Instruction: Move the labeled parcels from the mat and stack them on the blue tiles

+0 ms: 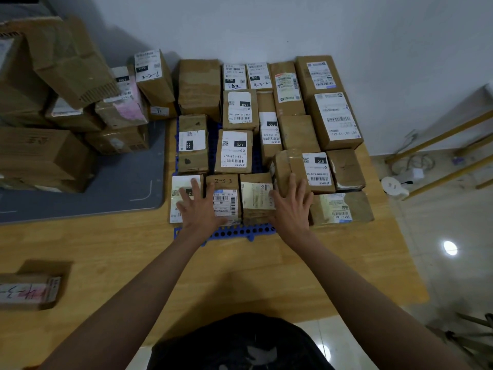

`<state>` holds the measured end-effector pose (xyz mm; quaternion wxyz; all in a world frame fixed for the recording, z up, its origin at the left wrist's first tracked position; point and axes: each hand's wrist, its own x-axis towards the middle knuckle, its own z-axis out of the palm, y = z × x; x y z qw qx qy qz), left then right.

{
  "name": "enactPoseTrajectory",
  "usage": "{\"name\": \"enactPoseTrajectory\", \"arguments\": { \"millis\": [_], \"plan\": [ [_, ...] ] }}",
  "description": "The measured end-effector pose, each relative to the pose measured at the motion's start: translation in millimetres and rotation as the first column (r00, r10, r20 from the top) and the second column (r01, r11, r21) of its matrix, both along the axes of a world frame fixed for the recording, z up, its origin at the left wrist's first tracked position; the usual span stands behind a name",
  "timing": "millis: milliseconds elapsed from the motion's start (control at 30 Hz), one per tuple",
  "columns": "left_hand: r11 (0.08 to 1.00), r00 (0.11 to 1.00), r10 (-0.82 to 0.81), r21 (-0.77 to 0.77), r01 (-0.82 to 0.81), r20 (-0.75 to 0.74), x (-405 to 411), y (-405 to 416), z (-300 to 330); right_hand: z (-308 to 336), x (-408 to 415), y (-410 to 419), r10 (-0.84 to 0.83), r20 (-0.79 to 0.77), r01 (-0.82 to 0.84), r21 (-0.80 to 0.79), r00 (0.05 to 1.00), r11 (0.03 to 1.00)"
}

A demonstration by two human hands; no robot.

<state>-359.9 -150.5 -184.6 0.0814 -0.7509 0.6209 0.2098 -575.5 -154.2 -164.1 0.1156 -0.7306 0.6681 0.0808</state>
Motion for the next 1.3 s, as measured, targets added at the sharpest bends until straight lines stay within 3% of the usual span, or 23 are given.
{"name": "enactPoseTrajectory", "arguments": {
  "millis": [367,633,833,900,1000,1300],
  "plan": [
    [1.0,1.0,0.013,0.008,-0.013,-0.013,-6.0,-1.6,-1.9,-8.1,1.7,3.7,0.042,-0.057,-0.045,-0.038,0.997,0.998],
    [0.997,0.995,0.038,-0.058,-0.044,-0.095,-5.2,-22.7,1.3,8.5,9.4,-25.6,0.033,0.103,-0.028,-0.042,0.994,0.999],
    [0.988,0.932,0.109,-0.063,-0.139,-0.345,-5.9,-64.8,9.6,19.1,34.0,-64.2,0.101,0.229,-0.102,-0.007,0.968,0.995],
    [0.987,0.91,0.116,-0.058,-0.152,-0.397,-6.3,-77.5,10.1,18.8,41.3,-75.0,0.121,0.225,-0.135,0.047,0.967,0.99],
    [0.997,0.937,0.028,-0.06,-0.052,-0.348,-7.6,-90.5,7.9,15.4,47.8,-85.8,0.149,0.188,-0.17,0.099,0.971,0.98],
    [0.992,0.93,-0.071,-0.123,0.028,-0.362,-19.6,-98.8,-4.1,11.9,45.6,-100.4,0.138,0.06,-0.144,0.109,0.989,0.984]
  ]
}}
